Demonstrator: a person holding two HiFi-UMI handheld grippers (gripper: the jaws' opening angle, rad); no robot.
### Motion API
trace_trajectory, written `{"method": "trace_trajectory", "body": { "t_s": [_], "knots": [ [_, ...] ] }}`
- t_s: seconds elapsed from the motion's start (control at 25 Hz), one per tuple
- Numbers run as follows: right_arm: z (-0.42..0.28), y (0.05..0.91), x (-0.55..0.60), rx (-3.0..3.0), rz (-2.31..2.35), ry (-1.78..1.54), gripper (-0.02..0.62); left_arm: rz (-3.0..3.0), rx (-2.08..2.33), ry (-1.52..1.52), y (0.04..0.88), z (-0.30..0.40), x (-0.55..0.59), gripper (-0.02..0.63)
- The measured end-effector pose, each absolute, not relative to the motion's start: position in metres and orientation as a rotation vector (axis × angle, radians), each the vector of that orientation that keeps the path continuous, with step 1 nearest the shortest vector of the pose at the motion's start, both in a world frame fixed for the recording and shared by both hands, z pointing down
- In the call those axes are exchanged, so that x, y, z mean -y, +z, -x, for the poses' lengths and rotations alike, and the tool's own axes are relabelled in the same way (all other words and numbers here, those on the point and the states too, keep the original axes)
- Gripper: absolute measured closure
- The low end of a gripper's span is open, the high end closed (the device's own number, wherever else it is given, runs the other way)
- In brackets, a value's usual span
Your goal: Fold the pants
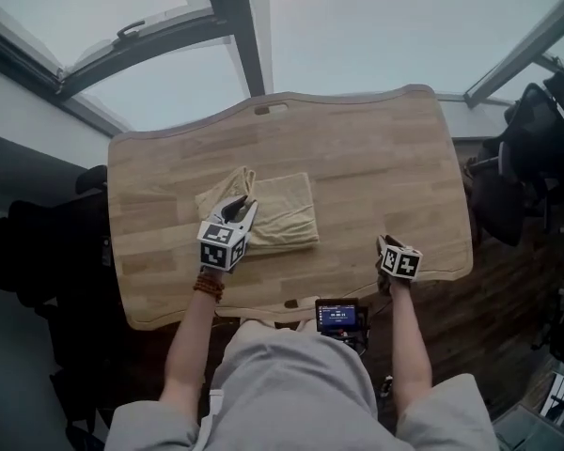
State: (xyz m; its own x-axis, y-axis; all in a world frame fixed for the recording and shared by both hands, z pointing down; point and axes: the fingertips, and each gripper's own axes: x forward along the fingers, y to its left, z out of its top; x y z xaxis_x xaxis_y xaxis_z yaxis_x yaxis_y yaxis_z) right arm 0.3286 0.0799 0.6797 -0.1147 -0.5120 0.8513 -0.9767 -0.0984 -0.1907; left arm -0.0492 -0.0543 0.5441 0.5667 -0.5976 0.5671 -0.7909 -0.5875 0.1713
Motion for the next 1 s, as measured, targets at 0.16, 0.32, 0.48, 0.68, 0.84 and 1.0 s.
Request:
{"method": "trace_trajectory", "body": {
  "t_s": [0.16,0.32,0.48,0.68,0.84,1.0],
  "knots": [
    [-0.334,0.690,-0.061,1.726,-1.552,1.159,0.499,-2.524,0.866,0.836,0.571,-0.087,0.027,0.495],
    [-0.311,0.695,-0.031,1.839,-1.432,1.130,0.499,-2.579,0.568,1.099,0.604,-0.132,-0.037,0.373],
    [-0.242,0.687,0.017,2.033,-1.225,1.025,0.499,-2.491,0.759,1.173,0.626,-0.062,-0.052,0.374],
    [-0.124,0.681,0.067,2.246,-0.905,0.816,0.495,-2.296,1.061,1.250,0.650,0.055,-0.049,0.375],
    [-0.068,0.699,0.098,2.223,-0.831,0.830,0.453,-2.298,1.060,1.277,0.670,0.086,-0.052,0.377],
    [-0.063,0.710,0.116,2.110,-0.877,0.794,0.591,-2.299,0.970,1.355,0.703,0.090,-0.063,0.391]
  ]
}}
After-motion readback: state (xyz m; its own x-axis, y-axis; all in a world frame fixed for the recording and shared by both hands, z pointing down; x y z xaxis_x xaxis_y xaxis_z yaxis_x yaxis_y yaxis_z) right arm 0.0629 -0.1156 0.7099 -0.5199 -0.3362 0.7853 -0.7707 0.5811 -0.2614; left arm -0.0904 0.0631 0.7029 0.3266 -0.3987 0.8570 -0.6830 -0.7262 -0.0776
